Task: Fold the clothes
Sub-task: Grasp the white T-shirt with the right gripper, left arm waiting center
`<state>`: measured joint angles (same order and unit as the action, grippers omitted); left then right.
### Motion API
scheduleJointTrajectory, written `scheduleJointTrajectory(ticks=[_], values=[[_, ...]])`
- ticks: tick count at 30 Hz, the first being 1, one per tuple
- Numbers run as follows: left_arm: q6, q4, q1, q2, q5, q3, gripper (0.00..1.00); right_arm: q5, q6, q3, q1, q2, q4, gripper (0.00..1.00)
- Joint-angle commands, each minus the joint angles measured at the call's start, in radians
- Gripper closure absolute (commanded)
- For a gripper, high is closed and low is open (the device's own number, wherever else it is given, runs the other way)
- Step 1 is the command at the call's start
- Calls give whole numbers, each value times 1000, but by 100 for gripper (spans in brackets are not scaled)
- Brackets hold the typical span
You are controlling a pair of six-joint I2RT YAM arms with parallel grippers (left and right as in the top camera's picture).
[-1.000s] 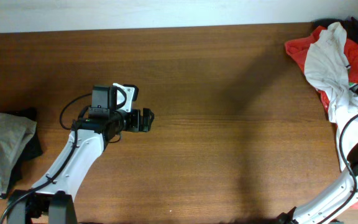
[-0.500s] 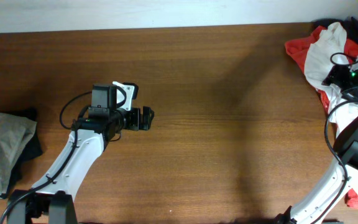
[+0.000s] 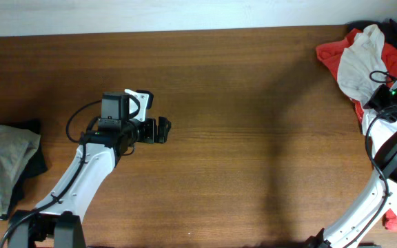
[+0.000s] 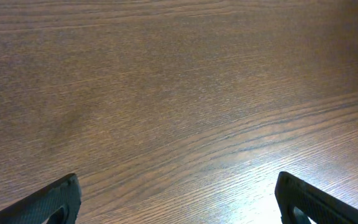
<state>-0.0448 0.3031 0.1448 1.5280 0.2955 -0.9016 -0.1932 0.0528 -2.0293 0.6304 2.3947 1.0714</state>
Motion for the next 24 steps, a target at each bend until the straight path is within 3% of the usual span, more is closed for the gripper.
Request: scheduleJointTrajectory(ticks=[1,8,24], values=[[20,-2,3,5,-7,-24,1,-13,8,-10,-14,3,-5,96],[20,-7,3,5,-8,-24,1,-13,8,-37,-21,-41,37,96],[19,-34,3,5,-6,-24,1,-14,15,-394,-63,-98,267,96]])
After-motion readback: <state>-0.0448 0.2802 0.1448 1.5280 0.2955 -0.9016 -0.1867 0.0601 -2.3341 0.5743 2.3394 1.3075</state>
